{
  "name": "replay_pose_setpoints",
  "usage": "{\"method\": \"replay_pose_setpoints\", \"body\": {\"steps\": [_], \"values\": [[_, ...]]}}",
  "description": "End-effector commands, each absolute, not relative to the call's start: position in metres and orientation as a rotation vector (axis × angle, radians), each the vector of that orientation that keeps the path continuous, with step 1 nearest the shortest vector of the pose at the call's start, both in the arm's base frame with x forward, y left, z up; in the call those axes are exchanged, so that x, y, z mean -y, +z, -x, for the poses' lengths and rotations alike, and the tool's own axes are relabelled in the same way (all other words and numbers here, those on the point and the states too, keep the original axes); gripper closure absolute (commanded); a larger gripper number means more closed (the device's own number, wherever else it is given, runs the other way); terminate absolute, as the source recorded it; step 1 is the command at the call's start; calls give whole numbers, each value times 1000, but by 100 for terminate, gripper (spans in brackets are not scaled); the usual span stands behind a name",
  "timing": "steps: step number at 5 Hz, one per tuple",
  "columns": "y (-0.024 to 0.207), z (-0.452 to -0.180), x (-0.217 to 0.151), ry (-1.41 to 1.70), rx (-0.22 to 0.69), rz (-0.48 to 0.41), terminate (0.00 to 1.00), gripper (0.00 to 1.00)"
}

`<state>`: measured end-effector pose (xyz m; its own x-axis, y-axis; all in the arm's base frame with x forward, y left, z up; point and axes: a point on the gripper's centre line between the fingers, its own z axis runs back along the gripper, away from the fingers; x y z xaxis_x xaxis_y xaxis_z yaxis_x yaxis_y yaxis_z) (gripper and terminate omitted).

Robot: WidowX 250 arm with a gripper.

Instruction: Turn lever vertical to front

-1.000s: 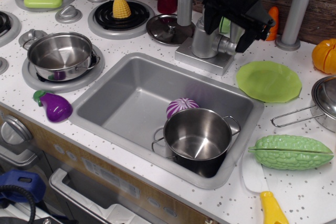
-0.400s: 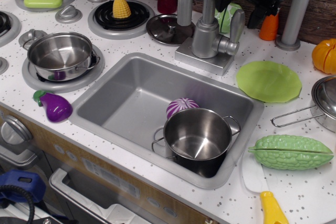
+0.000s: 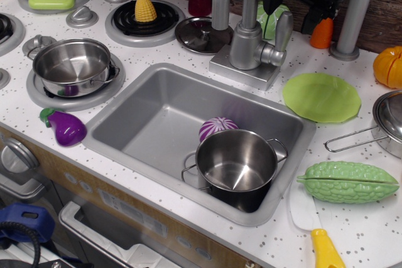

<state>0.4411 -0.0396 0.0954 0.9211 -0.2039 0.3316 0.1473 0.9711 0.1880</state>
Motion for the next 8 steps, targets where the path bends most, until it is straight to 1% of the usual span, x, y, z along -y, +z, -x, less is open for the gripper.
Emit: {"method": "replay_pose_setpoints", "body": {"steps": [1,2,3,4,5,6,7,8], "values": [[114,-452,32,-139,438,-156,0,100],[115,-449,36,-116,417,-142,0,100],[109,-437,42,-79,413,-126,0,100],[109,-420,50,-31,397,-131,0,100],[106,-403,49,0,361,-118,0,100],[93,-395,49,15,342,-64,0,100],[84,-393,47,23,329,-30,0,100],[79,-394,47,28,325,-13,0,100]]}}
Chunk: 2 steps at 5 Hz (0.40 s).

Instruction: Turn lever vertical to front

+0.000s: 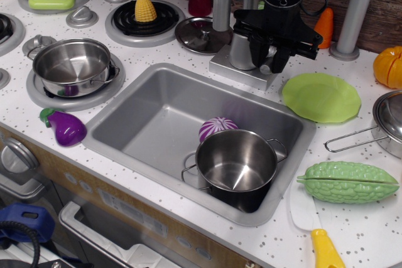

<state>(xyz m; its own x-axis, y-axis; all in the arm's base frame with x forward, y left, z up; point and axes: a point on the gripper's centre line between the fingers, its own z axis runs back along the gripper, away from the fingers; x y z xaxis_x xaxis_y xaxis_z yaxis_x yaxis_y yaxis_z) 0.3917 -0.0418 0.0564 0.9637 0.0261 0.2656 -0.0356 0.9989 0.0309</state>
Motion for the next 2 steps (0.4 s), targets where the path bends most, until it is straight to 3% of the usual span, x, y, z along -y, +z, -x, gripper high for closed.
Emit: {"method": "replay_pose_setpoints", "body": {"steps": [1,2], "values": [[72,-395,48,31,332,-4,0,100],[71,-396,47,26,330,0,0,100]]}}
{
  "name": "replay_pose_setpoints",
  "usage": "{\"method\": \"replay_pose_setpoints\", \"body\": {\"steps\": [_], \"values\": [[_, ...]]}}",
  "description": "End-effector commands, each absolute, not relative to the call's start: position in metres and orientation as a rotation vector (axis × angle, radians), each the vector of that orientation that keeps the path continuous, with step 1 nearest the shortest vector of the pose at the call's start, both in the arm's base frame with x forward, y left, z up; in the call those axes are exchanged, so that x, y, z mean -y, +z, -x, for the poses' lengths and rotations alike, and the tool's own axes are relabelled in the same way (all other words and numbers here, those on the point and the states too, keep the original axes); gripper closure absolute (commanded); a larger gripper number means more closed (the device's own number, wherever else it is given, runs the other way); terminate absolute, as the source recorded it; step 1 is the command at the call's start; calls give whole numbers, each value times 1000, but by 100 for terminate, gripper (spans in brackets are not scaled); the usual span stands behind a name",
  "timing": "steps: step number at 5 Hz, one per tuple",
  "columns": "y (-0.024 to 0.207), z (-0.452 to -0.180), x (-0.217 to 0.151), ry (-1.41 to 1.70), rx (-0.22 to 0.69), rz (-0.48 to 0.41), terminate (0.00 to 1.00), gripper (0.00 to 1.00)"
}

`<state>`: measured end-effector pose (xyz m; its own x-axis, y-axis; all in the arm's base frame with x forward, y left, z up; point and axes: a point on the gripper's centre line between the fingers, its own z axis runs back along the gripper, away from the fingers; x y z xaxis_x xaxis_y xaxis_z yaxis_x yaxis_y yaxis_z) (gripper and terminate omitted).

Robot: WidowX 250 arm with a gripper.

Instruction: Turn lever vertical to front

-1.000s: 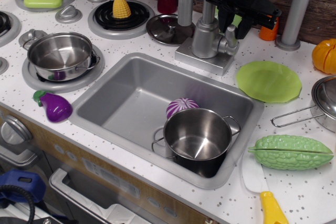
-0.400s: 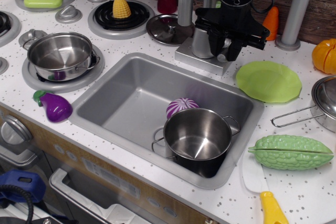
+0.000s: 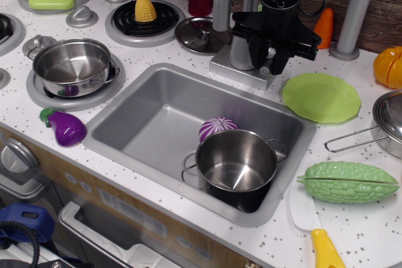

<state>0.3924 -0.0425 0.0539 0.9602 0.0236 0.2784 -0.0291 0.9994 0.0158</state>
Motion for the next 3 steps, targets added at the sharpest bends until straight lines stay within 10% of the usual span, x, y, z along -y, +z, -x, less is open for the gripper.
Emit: {"method": "replay_pose_setpoints", "body": {"steps": [1,2,3], "values": [[68,-398,46,22,328,2,0,100],[65,-398,45,25,327,-4,0,100],[66,-399,44,22,318,-3,100,0]]}}
